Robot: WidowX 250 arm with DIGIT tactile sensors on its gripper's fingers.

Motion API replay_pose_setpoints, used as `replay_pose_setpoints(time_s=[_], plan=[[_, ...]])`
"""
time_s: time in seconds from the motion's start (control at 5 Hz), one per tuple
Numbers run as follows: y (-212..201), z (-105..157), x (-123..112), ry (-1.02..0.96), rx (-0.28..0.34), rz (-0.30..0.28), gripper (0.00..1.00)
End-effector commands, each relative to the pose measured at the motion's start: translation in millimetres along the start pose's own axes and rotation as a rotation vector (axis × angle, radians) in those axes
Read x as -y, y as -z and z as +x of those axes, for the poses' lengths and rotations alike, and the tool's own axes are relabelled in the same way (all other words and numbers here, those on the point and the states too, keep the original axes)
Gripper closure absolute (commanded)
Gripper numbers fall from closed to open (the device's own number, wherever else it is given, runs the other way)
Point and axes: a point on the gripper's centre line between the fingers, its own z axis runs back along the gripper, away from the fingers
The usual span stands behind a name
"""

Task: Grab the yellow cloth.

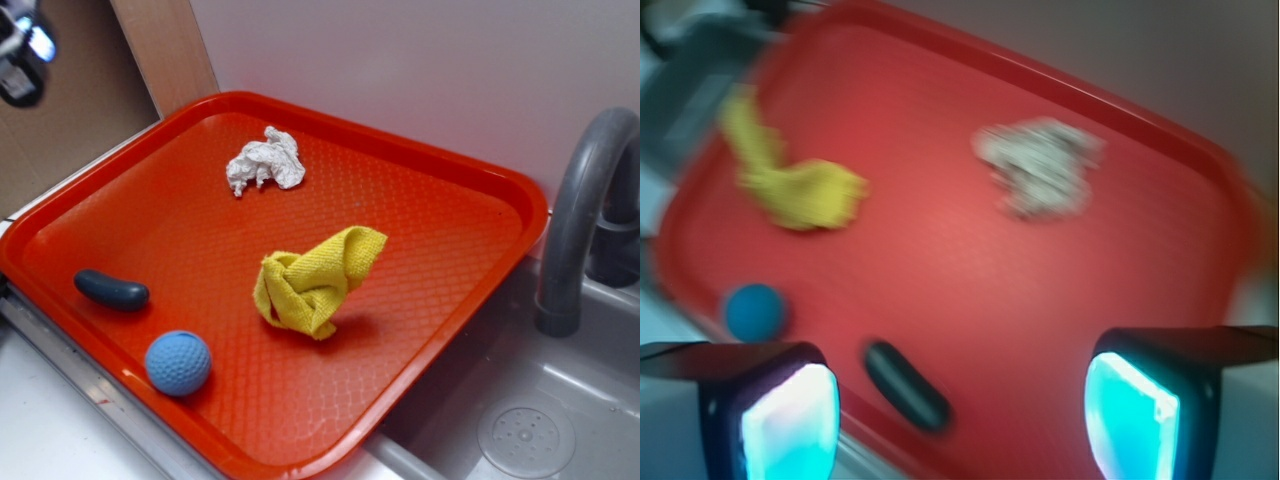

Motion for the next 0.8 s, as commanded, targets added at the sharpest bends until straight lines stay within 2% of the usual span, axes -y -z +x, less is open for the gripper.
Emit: replay_pose_setpoints(time_s=[0.0, 0.2, 0.4, 0.6], plan=[[47.5, 38.3, 40.1, 0.349, 0.013, -0.19, 0.0], [92.8, 54.2, 63.0, 0.502, -0.024, -0.278, 0.0], [125.2, 55.6, 83.2, 0.583, -0.099, -0.282, 0.0], [151.7, 44.9, 98.5, 0.706, -0.16, -0.28, 0.0]])
